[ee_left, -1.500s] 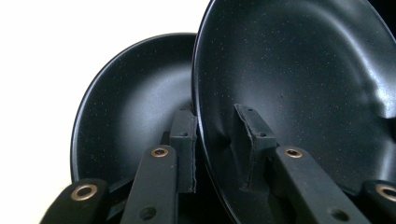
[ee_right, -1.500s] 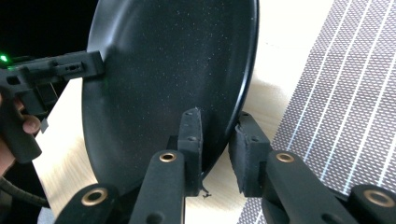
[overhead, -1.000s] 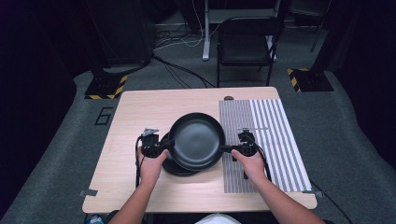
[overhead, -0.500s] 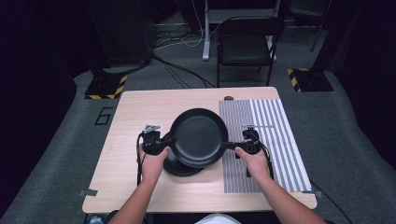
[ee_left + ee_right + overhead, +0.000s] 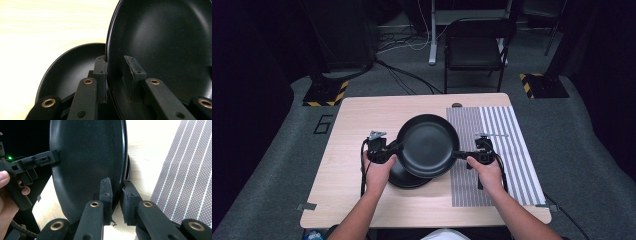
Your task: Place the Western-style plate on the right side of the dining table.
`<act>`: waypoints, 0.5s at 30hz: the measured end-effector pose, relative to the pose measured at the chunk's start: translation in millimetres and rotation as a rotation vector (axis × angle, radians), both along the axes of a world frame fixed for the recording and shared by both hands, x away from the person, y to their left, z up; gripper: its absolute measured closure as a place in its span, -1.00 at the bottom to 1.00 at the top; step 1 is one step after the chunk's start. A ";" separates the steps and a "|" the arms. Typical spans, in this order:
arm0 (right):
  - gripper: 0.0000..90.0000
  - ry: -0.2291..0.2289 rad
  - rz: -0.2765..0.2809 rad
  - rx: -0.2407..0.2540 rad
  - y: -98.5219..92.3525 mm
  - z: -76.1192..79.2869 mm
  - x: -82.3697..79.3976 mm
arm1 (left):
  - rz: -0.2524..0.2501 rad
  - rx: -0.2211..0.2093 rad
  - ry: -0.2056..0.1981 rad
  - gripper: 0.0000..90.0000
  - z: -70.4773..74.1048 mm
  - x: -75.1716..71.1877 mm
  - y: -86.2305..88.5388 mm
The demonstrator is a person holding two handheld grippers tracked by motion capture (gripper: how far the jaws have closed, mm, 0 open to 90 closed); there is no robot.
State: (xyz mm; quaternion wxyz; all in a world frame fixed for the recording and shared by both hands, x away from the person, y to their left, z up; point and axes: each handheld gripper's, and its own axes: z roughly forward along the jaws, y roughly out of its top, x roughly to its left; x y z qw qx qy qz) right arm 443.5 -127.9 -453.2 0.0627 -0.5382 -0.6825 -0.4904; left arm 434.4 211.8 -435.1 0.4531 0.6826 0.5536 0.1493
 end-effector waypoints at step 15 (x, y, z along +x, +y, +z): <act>0.79 -0.001 -0.053 0.020 -19.9 3.7 -3.5 | -0.041 -0.023 -0.007 0.62 1.2 4.0 -17.5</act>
